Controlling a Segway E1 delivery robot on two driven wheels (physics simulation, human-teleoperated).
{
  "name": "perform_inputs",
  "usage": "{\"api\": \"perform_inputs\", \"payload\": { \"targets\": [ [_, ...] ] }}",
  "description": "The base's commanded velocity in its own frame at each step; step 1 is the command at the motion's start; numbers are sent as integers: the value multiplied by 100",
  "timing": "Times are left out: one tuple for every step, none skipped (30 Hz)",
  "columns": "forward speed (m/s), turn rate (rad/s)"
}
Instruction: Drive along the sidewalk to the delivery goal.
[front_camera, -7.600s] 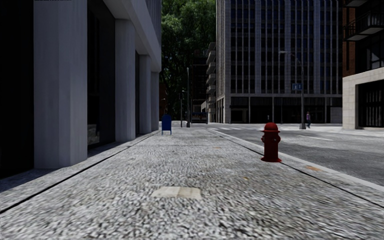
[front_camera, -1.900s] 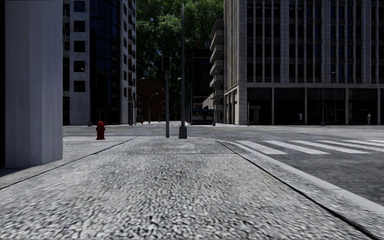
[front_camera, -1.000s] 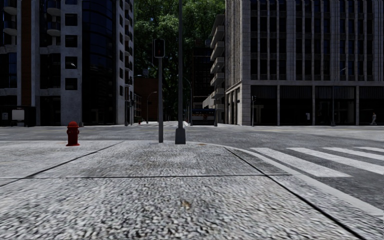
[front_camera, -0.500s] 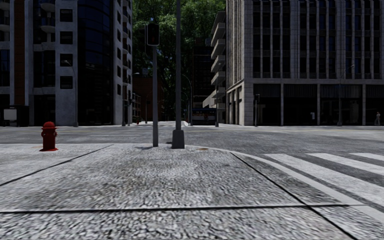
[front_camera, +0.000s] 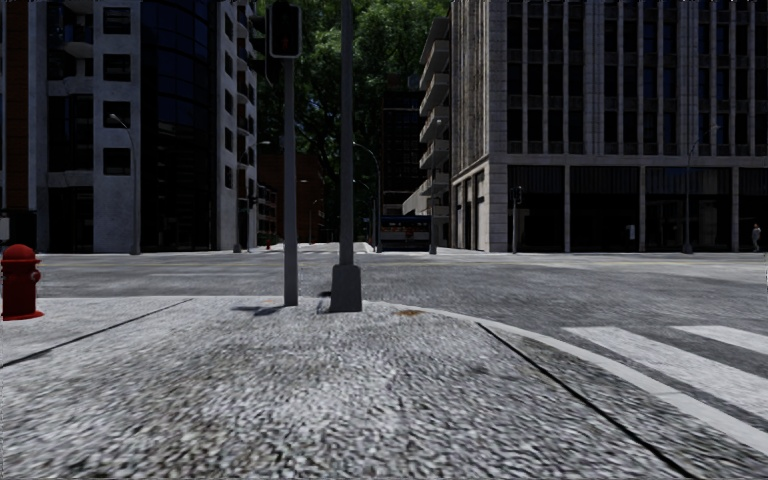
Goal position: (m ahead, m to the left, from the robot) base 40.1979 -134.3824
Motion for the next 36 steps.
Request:
{"api": "perform_inputs", "payload": {
  "targets": [
    [200,-76],
    [200,-96],
    [200,-106],
    [200,-106],
    [200,-120],
    [200,-120],
    [200,-120],
    [200,-120],
    [200,-120],
    [200,-120],
    [200,-120],
    [200,-120],
    [200,-120],
    [200,-120],
    [200,-120],
    [200,-120],
    [200,-120],
    [200,-120],
    [200,-120],
    [200,-120],
    [200,-120],
    [200,-120],
    [200,-120],
    [200,-120],
    [200,-120],
    [200,-120],
    [200,-120],
    [200,-120],
    [200,-120],
    [200,-120],
    [200,-120],
    [200,-120],
    [200,-120],
    [200,-120],
    [200,-108],
    [200,0]
  ]
}}
